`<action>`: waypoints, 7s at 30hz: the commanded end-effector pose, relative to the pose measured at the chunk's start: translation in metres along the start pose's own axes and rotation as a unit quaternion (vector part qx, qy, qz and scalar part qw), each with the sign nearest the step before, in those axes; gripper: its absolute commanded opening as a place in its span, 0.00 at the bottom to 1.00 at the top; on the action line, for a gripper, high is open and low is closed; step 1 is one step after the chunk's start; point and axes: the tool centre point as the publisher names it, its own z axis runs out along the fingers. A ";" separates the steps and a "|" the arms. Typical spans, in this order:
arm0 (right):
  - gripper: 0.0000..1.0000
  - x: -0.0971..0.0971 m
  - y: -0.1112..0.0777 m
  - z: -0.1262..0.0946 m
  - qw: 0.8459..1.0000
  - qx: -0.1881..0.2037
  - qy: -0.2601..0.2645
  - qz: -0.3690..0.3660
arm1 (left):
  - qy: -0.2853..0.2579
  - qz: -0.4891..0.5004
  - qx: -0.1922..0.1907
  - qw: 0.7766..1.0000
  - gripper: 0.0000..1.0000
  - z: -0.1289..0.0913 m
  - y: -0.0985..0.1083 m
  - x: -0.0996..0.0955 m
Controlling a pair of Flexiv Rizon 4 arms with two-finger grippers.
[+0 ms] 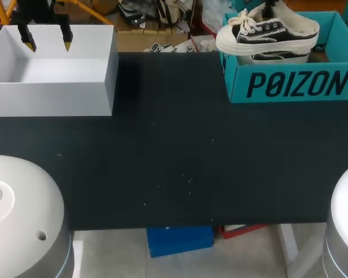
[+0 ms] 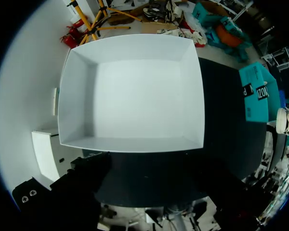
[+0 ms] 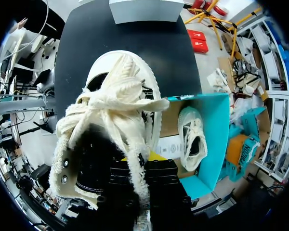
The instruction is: Take the shoe out of the shoebox, open the shoe tongue, remove and reinsert the insole, then place the shoe into the shoebox
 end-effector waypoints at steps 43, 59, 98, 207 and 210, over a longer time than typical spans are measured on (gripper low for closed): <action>0.00 0.217 0.259 0.162 0.993 -0.094 0.002 -0.074 | -0.002 -0.001 -0.001 1.000 1.00 0.000 0.001 0.001; 0.54 0.232 0.270 0.200 0.993 -0.090 0.040 -0.065 | -0.002 -0.001 -0.001 1.000 1.00 0.000 0.001 0.001; 1.00 0.244 0.241 0.094 0.933 -0.305 0.033 -0.189 | -0.002 -0.001 -0.001 1.000 1.00 0.000 0.001 0.001; 1.00 0.266 0.168 0.221 0.889 -0.456 0.025 -0.025 | -0.002 -0.001 -0.001 1.000 1.00 0.000 0.001 0.001; 1.00 0.265 0.169 0.226 0.888 -0.459 0.027 -0.024 | -0.002 -0.001 -0.001 1.000 1.00 0.000 0.001 0.001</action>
